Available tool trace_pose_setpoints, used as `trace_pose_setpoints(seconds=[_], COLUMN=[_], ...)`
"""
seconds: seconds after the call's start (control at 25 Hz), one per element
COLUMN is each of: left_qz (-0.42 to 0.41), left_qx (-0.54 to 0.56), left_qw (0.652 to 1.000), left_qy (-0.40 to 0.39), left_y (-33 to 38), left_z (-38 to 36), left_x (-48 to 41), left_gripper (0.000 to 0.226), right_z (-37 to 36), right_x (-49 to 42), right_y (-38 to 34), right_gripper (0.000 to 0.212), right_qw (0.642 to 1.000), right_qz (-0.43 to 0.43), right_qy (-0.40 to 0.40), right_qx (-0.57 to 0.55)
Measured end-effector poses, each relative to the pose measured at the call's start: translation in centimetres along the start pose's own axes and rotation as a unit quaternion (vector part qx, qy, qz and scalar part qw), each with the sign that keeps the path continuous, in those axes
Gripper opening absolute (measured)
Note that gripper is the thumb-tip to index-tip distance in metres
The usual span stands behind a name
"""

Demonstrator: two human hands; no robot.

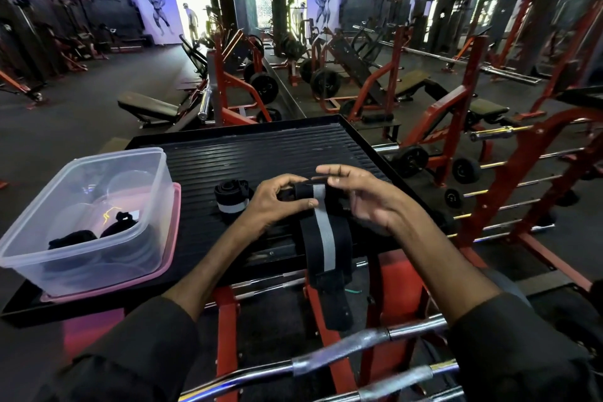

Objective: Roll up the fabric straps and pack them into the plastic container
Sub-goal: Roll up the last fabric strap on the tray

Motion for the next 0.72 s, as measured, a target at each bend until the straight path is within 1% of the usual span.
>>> trace_pose_setpoints(seconds=[0.04,0.08,0.16,0.2,0.28,0.32,0.4,0.44,0.48,0.6,0.64,0.72], left_qz=[-0.008,-0.013,-0.022,-0.025,-0.025,-0.021,-0.009,0.003,0.026,0.138,0.169,0.191], left_qx=[0.001,-0.002,-0.006,-0.004,0.002,0.004,0.016,0.030,0.052,0.090,0.089,0.087], left_qw=[1.000,1.000,1.000,1.000,1.000,1.000,1.000,1.000,0.998,0.978,0.970,0.963], left_qy=[0.000,-0.003,-0.010,-0.006,0.008,0.012,0.010,0.000,-0.020,-0.125,-0.152,-0.172], left_y=[0.5,1.0,1.3,1.2,0.7,0.2,-0.8,-1.3,-1.9,-4.1,-4.7,-5.5], left_z=[0.3,0.4,0.6,0.7,0.9,0.9,0.6,0.3,-0.1,-2.4,-2.9,-3.3], left_x=[-0.3,-0.7,-1.4,-1.7,-2.1,-2.4,-2.9,-3.1,-3.3,-3.0,-2.8,-2.9], left_gripper=[0.040,0.040,0.040,0.041,0.044,0.045,0.045,0.044,0.044,0.045,0.046,0.047], right_z=[0.2,0.6,1.1,1.1,1.5,1.8,2.2,2.5,3.0,4.1,4.4,4.5], right_x=[-0.6,-1.2,-1.9,-1.8,-1.7,-1.9,-2.6,-2.9,-3.1,-3.4,-3.5,-3.5], right_y=[-0.4,-0.6,0.1,0.8,1.9,2.1,1.9,1.7,1.6,1.7,1.9,2.1], right_gripper=[0.033,0.031,0.026,0.026,0.036,0.042,0.057,0.064,0.065,0.035,0.029,0.027], right_qw=[1.000,0.999,0.995,0.989,0.975,0.972,0.974,0.976,0.976,0.973,0.971,0.970], right_qz=[-0.004,-0.009,-0.050,-0.083,-0.131,-0.130,-0.092,-0.066,-0.041,0.004,0.011,0.026], right_qy=[0.020,0.040,0.051,0.033,-0.006,-0.022,-0.034,-0.024,-0.007,0.033,0.036,0.028], right_qx=[-0.013,-0.002,0.072,0.116,0.182,0.195,0.206,0.209,0.212,0.228,0.236,0.239])
Point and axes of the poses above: each hand's wrist, its own x-axis away from the middle knuckle, its own z-axis out of the back of the hand, y = z × x, the point moved 10 cm from there along -x, towards the middle knuckle, and after that the axes turned 9 degrees about z, right-handed, at the moved point
